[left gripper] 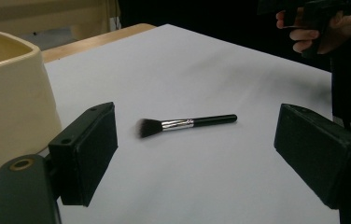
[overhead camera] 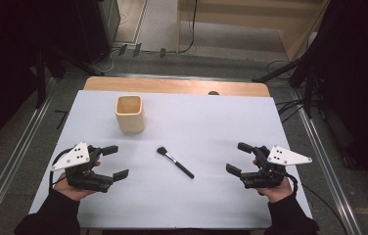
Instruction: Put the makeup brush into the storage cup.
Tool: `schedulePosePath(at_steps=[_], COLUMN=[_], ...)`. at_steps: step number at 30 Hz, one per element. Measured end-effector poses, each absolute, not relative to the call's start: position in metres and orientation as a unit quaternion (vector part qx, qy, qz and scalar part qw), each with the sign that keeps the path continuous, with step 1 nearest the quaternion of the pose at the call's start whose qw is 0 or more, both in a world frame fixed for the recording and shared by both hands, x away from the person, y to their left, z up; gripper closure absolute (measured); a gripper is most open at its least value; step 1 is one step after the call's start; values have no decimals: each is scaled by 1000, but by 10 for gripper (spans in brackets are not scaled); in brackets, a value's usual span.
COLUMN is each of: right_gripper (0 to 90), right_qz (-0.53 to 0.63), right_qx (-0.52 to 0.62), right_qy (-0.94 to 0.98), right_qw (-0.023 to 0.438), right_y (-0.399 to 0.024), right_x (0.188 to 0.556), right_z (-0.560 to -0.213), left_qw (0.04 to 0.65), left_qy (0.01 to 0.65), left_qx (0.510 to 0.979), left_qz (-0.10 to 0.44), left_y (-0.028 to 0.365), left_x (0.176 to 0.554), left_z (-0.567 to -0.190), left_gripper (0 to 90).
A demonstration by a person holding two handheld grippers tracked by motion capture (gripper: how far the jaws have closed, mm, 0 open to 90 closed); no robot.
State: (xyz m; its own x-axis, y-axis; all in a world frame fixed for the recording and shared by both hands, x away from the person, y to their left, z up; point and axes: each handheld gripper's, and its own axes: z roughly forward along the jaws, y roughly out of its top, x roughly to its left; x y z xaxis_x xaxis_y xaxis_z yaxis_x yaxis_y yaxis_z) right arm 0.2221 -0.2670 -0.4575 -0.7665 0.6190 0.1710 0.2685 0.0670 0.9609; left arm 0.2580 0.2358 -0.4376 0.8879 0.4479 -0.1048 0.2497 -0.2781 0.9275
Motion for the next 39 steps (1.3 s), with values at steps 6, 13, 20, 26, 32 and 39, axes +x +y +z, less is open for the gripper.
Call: schedulePosePath(at_steps=[6, 13, 20, 26, 32, 39], right_gripper=[146, 147, 147, 148, 148, 148], right_qz=[608, 611, 610, 604, 600, 584], right_qx=[311, 310, 308, 303, 301, 309], right_qy=[717, 713, 715, 721, 725, 734], right_qw=[144, 145, 146, 152, 155, 155], right_y=[-267, -268, -267, -265, -262, -258], right_x=[222, 222, 222, 220, 221, 223], right_z=[-458, -458, -458, -456, -454, -453], left_qw=[556, 563, 570, 554, 532, 511], left_qy=[222, 235, 223, 220, 215, 232], left_qx=[796, 785, 784, 795, 810, 820], left_qz=[94, 102, 103, 115, 118, 113], left_y=[236, 234, 233, 233, 231, 229], left_x=[258, 257, 255, 255, 254, 255], left_z=[-437, -435, -433, -433, -434, -435], left_gripper=[136, 147, 137, 137, 135, 136])
